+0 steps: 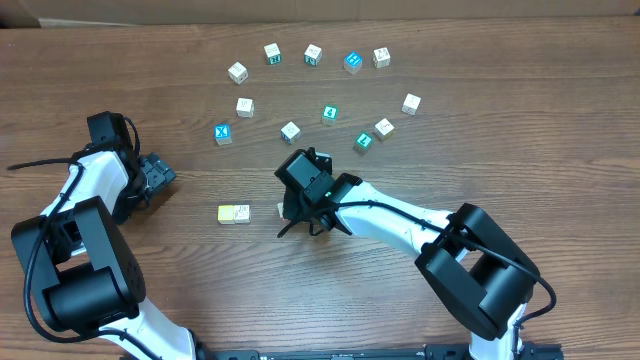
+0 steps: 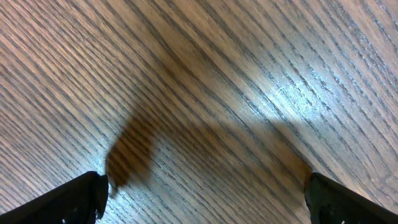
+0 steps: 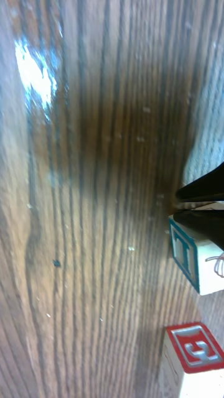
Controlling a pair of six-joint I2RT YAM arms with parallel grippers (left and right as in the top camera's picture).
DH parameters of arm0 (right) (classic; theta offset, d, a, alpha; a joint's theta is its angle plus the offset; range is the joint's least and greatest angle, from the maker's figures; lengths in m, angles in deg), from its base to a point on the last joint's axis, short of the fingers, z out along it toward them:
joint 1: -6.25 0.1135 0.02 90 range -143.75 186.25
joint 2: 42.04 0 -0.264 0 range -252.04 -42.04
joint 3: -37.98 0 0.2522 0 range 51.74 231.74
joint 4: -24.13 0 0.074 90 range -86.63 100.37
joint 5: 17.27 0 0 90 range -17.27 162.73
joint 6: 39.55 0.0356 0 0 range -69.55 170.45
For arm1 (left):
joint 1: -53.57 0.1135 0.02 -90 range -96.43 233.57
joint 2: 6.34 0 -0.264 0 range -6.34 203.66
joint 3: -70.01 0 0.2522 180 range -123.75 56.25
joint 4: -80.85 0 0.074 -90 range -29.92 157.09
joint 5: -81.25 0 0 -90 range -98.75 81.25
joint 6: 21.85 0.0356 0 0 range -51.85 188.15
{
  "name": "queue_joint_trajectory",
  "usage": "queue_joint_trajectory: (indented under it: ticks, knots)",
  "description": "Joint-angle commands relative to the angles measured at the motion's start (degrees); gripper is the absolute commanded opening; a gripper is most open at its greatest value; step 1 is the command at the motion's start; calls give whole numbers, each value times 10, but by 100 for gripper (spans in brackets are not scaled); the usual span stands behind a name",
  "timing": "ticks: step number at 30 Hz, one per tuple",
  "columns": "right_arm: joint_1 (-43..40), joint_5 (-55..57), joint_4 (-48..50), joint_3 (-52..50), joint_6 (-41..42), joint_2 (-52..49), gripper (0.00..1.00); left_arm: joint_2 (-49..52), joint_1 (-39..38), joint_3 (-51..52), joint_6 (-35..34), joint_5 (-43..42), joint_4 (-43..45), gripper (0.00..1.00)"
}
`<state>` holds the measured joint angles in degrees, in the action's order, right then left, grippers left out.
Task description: Form a horizontal line
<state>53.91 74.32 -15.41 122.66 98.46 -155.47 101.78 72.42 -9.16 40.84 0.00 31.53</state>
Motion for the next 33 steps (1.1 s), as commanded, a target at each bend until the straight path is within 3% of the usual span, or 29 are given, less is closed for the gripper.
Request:
queue_joint_trajectory:
  ticks: [1, 7, 13, 33]
  knots:
    - [11, -2, 7, -4, 4, -5, 4, 10, -1, 4, -1, 4, -4, 100]
    - [15, -2, 6, -4, 9, -5, 4, 10, -1, 4, -2, 4, -4, 100]
    - [16, -5, -12, -4, 90, -5, 4, 10, -1, 4, -1, 4, -4, 99]
    - [36, 16, 13, -4, 85, -6, 5, 10, -1, 4, -2, 4, -4, 99]
